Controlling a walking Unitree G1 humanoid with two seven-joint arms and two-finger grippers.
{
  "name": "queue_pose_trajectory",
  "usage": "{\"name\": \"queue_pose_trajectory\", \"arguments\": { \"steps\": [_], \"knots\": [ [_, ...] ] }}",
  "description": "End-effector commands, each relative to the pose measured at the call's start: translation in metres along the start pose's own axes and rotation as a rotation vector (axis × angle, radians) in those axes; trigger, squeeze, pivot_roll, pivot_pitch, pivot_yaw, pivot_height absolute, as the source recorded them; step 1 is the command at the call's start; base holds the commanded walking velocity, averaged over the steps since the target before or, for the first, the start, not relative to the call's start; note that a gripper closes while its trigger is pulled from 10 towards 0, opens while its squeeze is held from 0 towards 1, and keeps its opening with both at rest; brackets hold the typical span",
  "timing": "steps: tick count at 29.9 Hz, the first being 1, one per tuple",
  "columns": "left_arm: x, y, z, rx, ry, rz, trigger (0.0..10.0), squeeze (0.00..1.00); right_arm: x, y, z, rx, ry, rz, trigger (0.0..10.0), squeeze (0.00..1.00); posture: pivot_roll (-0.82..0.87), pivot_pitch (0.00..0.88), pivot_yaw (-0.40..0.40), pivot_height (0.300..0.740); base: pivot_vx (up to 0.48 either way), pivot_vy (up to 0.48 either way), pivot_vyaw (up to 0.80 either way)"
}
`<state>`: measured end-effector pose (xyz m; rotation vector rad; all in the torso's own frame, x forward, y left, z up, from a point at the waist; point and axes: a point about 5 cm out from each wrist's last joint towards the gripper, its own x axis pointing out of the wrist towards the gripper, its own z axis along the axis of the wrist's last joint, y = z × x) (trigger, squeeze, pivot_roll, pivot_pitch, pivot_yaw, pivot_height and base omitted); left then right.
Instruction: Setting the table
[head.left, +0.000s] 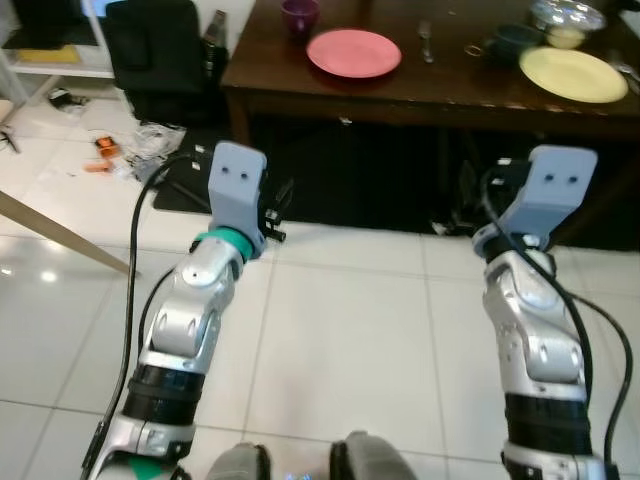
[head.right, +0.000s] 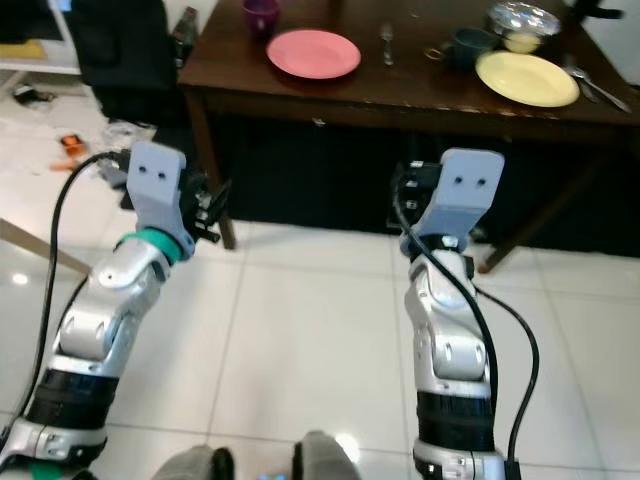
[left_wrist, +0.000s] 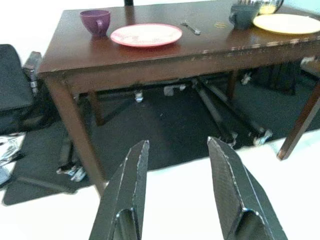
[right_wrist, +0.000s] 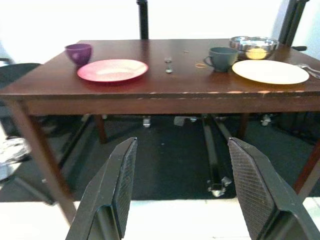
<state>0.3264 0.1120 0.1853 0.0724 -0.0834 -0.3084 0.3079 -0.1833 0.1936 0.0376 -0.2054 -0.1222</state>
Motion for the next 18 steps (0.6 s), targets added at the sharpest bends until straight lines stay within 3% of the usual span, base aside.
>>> {"name": "queue_pose_trajectory", "arguments": {
  "steps": [1,6,18],
  "knots": [
    [-0.0021,0.0018,-0.0078,-0.001,0.027,0.01,10.0,0.0,-0.0003,0.0028,0.0006,0.016,-0.001,0.013,10.0,0.0,-0.07,0.008,0.045,0.74,-0.356,0.0,0.0],
    [-0.0009,0.0011,-0.0077,0.0,0.025,0.006,10.0,0.0,0.0004,0.0012,0.0016,0.032,-0.003,0.011,10.0,0.0,-0.07,0.002,0.045,0.74,-0.349,0.0,0.0],
    [0.0016,0.0004,-0.0083,-0.016,0.032,0.005,10.0,0.0,0.0021,-0.0009,0.0004,0.046,0.01,0.009,10.0,0.0,-0.07,0.0,0.048,0.74,0.0,0.0,0.04]
  ]
}}
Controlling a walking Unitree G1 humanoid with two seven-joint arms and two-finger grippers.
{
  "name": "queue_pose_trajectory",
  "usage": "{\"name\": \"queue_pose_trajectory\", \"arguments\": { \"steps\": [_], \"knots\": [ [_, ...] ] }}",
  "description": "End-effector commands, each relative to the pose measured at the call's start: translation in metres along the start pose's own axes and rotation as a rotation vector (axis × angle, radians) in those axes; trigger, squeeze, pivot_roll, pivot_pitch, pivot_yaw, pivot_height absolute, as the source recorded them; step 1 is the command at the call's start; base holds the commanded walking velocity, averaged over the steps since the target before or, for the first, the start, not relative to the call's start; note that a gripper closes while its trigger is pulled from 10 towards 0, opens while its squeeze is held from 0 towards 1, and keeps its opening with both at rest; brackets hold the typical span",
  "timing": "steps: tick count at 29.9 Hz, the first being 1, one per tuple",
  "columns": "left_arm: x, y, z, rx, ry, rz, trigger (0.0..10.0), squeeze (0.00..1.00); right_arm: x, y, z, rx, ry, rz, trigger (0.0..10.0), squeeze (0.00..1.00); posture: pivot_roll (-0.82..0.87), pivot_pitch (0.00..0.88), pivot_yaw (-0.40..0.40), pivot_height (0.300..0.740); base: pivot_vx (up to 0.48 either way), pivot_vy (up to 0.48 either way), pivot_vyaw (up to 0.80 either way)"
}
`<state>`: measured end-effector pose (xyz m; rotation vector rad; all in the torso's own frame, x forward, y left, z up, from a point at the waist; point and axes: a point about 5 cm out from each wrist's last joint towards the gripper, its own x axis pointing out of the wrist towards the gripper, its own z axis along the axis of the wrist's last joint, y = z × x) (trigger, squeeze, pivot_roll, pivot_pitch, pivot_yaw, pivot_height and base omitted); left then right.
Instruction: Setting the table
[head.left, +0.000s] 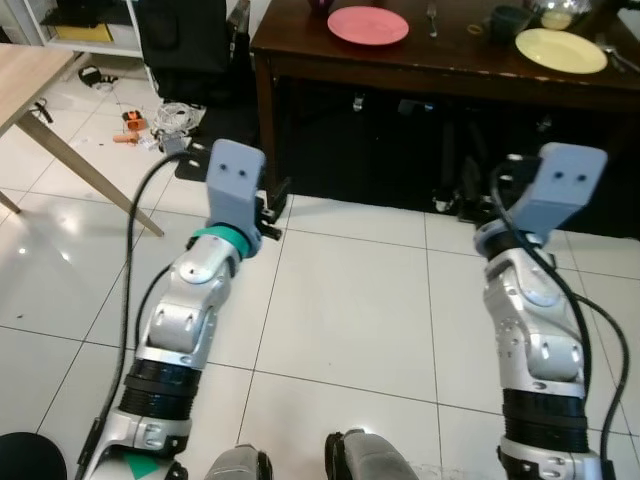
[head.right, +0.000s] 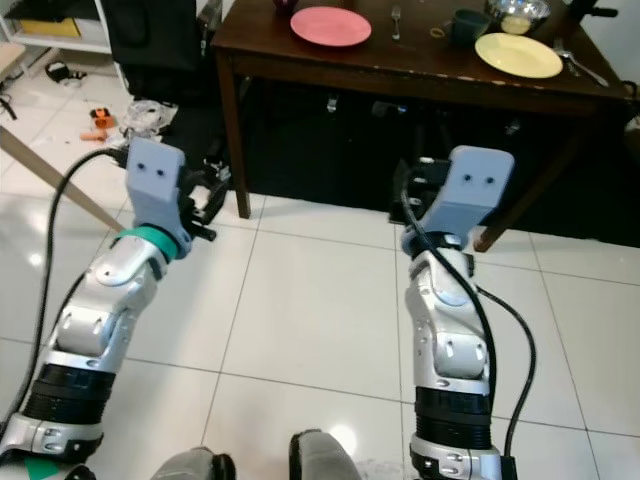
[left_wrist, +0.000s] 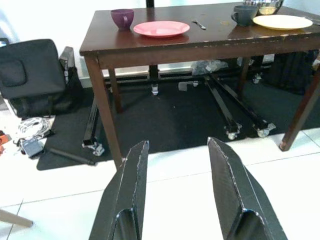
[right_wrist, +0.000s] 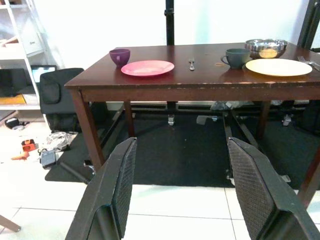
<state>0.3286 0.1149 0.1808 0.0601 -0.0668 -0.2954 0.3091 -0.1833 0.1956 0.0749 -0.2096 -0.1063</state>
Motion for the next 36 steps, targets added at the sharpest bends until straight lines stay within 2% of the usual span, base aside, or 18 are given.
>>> {"name": "queue_pose_trajectory", "arguments": {
  "steps": [1,36],
  "knots": [
    [0.0009,-0.0027,-0.0035,-0.001,0.017,-0.008,10.0,0.0,0.0007,-0.0009,-0.0014,0.005,0.013,-0.002,10.0,0.0,-0.07,0.0,0.049,0.74,0.0,0.0,0.8],
    [0.004,0.0001,-0.0043,0.025,0.028,0.026,10.0,0.0,0.0003,-0.0011,-0.0017,0.012,0.014,-0.01,10.0,0.0,-0.07,0.003,0.054,0.74,0.0,0.0,0.8]
  ]
}}
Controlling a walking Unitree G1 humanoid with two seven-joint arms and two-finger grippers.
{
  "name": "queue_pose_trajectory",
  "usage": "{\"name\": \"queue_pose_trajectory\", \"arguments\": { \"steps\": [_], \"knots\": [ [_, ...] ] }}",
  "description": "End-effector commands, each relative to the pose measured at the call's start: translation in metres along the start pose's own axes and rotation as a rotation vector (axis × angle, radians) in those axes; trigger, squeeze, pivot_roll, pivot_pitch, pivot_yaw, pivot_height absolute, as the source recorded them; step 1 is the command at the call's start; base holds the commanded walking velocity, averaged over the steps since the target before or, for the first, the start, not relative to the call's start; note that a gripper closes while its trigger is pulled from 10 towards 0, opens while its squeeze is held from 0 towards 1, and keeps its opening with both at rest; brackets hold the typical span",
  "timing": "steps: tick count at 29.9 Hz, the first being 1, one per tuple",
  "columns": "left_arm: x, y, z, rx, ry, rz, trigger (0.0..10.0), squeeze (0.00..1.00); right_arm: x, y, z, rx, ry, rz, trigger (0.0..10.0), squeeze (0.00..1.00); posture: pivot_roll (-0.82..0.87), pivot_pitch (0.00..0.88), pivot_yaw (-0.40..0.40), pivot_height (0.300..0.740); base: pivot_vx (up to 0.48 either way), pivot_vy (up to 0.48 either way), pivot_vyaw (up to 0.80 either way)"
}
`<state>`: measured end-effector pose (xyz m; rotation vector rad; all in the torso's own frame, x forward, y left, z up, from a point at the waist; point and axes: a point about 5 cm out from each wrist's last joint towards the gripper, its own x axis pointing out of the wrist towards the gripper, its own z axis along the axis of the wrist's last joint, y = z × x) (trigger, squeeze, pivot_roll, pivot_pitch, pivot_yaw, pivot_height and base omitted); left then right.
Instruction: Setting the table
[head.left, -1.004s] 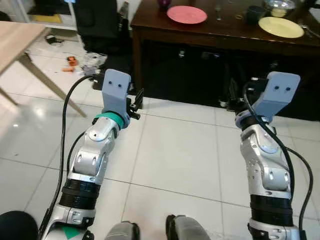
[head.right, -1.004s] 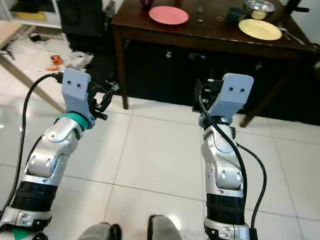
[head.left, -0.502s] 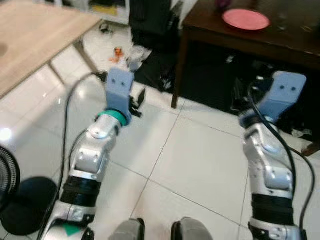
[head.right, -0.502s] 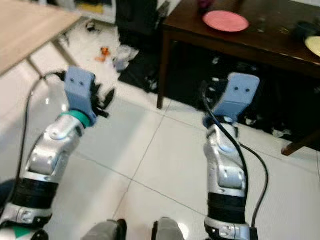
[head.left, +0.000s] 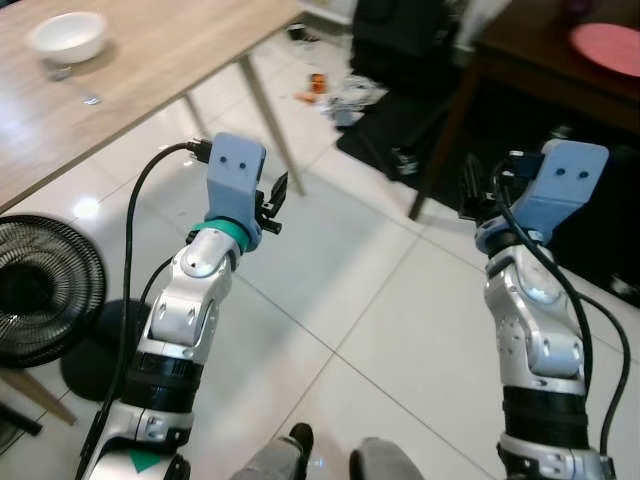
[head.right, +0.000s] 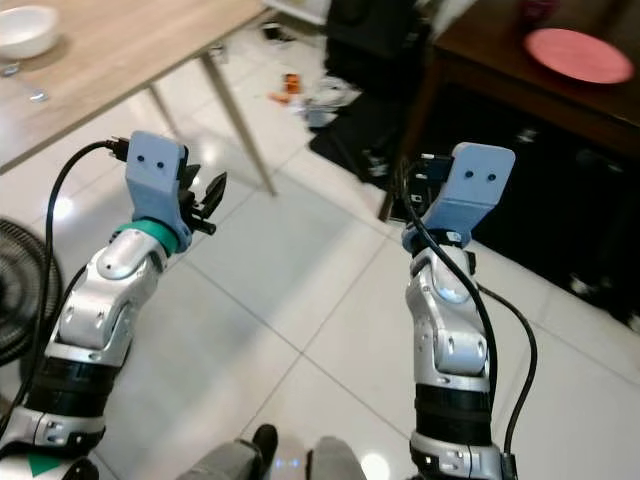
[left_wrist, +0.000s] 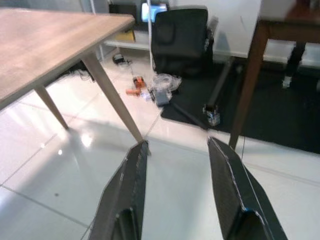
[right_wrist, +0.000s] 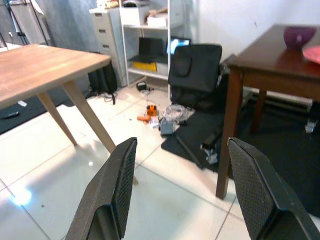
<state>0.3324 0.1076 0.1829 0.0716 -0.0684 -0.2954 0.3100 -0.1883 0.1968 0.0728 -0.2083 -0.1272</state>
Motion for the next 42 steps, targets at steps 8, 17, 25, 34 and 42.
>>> {"name": "queue_pose_trajectory", "arguments": {
  "steps": [8,17,25,34,42],
  "knots": [
    [0.0,0.011,-0.002,0.049,-0.001,0.075,10.0,0.0,-0.002,0.005,-0.002,0.023,0.008,0.011,10.0,0.0,-0.07,0.006,0.056,0.74,0.0,0.0,0.8],
    [0.008,0.022,-0.001,0.096,0.003,0.215,10.0,0.0,-0.002,0.007,0.005,0.073,-0.031,0.02,10.0,0.0,-0.08,0.006,0.054,0.74,0.447,0.0,0.23],
    [0.009,0.022,-0.001,0.096,0.001,0.215,10.0,0.0,-0.002,0.004,0.006,0.079,-0.039,0.007,10.0,0.0,-0.08,0.006,0.056,0.74,0.48,0.0,0.0],
    [0.01,0.022,-0.001,0.098,0.0,0.219,10.0,0.01,-0.002,0.003,0.01,0.098,-0.074,-0.009,10.0,0.0,-0.07,0.006,0.054,0.74,0.48,0.0,0.0],
    [0.007,0.025,0.008,0.129,-0.039,0.193,10.0,0.02,-0.001,-0.002,0.016,0.094,-0.108,-0.03,10.0,0.0,-0.07,0.0,0.054,0.74,0.48,0.0,0.0]
  ]
}}
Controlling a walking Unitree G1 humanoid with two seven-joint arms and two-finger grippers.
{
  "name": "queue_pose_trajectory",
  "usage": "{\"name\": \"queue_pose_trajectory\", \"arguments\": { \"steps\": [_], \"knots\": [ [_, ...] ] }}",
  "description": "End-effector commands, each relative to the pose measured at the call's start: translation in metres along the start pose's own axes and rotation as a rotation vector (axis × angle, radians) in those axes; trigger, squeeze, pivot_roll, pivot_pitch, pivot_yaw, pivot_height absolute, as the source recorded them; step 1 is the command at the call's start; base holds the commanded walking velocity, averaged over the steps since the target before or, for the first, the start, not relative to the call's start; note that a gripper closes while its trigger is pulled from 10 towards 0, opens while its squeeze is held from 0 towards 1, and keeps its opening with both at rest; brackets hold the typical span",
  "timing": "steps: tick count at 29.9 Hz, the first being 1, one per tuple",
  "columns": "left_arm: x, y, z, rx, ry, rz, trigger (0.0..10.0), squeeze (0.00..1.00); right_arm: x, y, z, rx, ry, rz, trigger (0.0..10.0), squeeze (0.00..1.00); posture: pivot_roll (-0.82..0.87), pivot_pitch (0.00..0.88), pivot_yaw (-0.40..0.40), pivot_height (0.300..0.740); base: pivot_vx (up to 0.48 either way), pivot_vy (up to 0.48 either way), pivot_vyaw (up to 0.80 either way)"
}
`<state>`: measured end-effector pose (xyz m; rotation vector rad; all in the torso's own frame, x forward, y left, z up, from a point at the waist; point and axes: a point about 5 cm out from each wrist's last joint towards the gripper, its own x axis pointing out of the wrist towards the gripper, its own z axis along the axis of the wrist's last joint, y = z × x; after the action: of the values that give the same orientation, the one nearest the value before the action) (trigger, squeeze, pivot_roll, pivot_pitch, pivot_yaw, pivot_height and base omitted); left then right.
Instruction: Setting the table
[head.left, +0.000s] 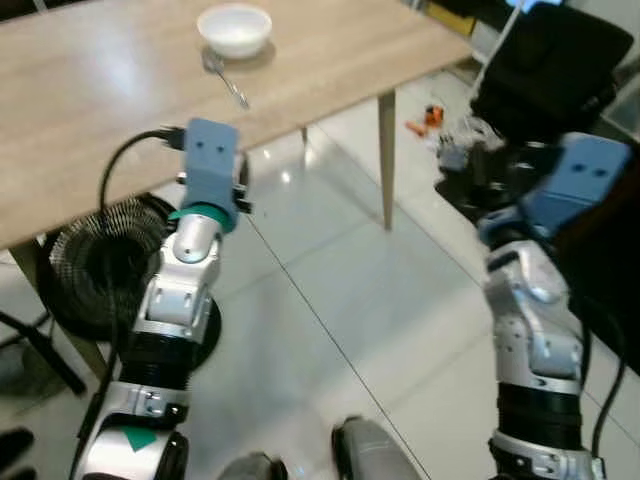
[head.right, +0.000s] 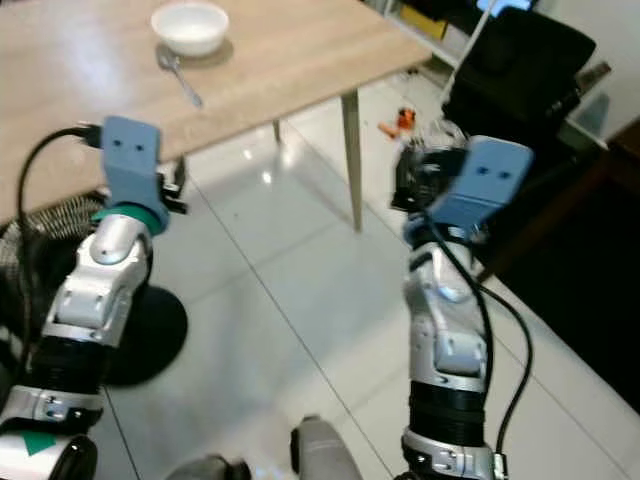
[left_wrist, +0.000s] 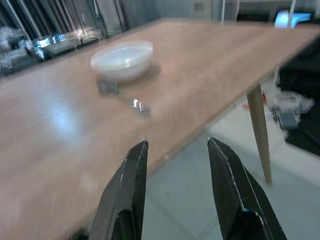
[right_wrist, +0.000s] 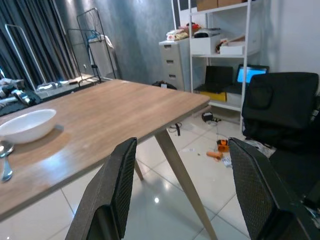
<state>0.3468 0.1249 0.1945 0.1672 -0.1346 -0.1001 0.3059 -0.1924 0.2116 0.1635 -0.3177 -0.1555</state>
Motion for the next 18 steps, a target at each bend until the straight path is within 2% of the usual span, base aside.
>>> {"name": "queue_pose_trajectory", "arguments": {
  "steps": [1,11,13,14,18],
  "knots": [
    [-0.002,0.003,-0.002,0.018,0.003,-0.001,10.0,0.02,-0.001,0.001,0.0,0.0,-0.003,0.004,10.0,0.0,-0.07,0.0,0.054,0.74,0.48,0.0,0.0],
    [0.0,0.004,0.004,0.044,-0.035,-0.03,10.0,0.02,-0.001,0.01,-0.003,-0.094,-0.002,0.073,10.0,0.0,-0.07,0.0,0.053,0.74,0.48,0.0,0.0],
    [0.0,0.004,0.005,0.046,-0.038,-0.035,10.0,0.02,-0.001,0.013,-0.005,-0.114,0.01,0.107,10.0,0.0,-0.07,0.0,0.053,0.74,0.48,0.0,0.0],
    [0.0,0.004,0.006,0.05,-0.042,-0.043,10.0,0.01,-0.002,0.018,-0.009,-0.162,0.029,0.164,10.0,0.0,-0.07,0.0,0.053,0.74,0.48,0.0,0.0],
    [0.0,0.004,0.006,0.052,-0.044,-0.048,10.0,0.02,-0.004,0.02,-0.011,-0.182,0.043,0.191,10.0,0.0,-0.07,0.0,0.053,0.74,0.48,0.0,0.0]
  ]
}}
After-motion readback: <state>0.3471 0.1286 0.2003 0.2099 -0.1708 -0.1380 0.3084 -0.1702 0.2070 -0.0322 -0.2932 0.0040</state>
